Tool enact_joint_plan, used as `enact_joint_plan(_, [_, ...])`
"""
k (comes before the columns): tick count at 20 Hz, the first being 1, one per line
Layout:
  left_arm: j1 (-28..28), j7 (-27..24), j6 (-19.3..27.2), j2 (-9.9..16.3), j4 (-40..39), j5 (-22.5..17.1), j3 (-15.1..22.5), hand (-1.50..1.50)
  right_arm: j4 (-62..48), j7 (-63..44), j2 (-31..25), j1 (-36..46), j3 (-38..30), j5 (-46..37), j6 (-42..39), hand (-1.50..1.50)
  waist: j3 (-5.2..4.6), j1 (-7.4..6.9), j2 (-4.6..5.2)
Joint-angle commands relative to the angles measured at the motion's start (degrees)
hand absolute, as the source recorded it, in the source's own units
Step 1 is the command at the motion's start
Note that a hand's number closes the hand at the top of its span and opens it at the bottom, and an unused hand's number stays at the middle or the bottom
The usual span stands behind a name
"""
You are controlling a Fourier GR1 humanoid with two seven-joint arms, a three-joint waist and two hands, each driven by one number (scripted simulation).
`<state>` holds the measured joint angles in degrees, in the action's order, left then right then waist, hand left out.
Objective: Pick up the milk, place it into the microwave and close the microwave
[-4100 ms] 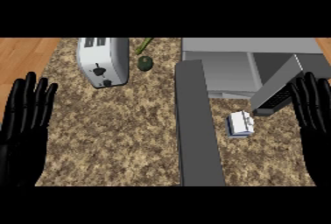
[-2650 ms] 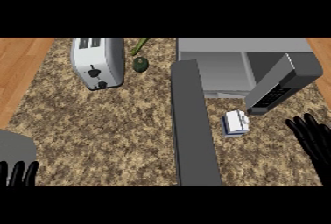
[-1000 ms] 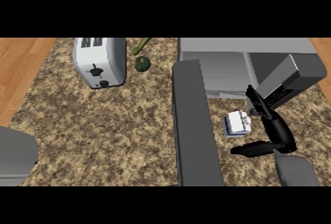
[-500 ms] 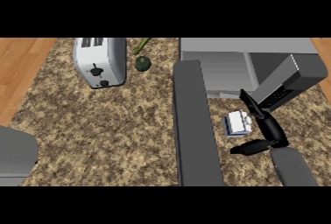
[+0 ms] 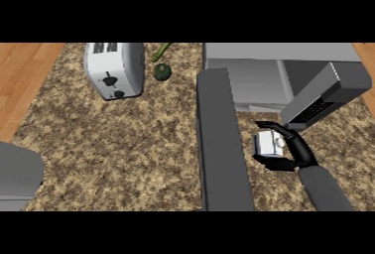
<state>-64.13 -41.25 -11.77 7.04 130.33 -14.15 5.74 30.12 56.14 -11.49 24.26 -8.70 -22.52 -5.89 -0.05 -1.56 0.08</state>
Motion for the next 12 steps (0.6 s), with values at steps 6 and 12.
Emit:
enact_joint_plan(6, [-1.14,-2.48,-1.55,-1.5,-1.39,1.77,1.29,-1.5,-10.52,9.12,-1.0,2.22,-0.03,-5.31,13.27,1.5,0.26,-0.98,0.47])
enact_joint_plan(12, [-1.25,-0.88,-3.46,0.62,0.57,-1.26,-1.49,-1.5,-15.04,9.58,-3.14,4.9,-0.19,-6.96,14.45,1.5,0.27,-0.94,0.62])
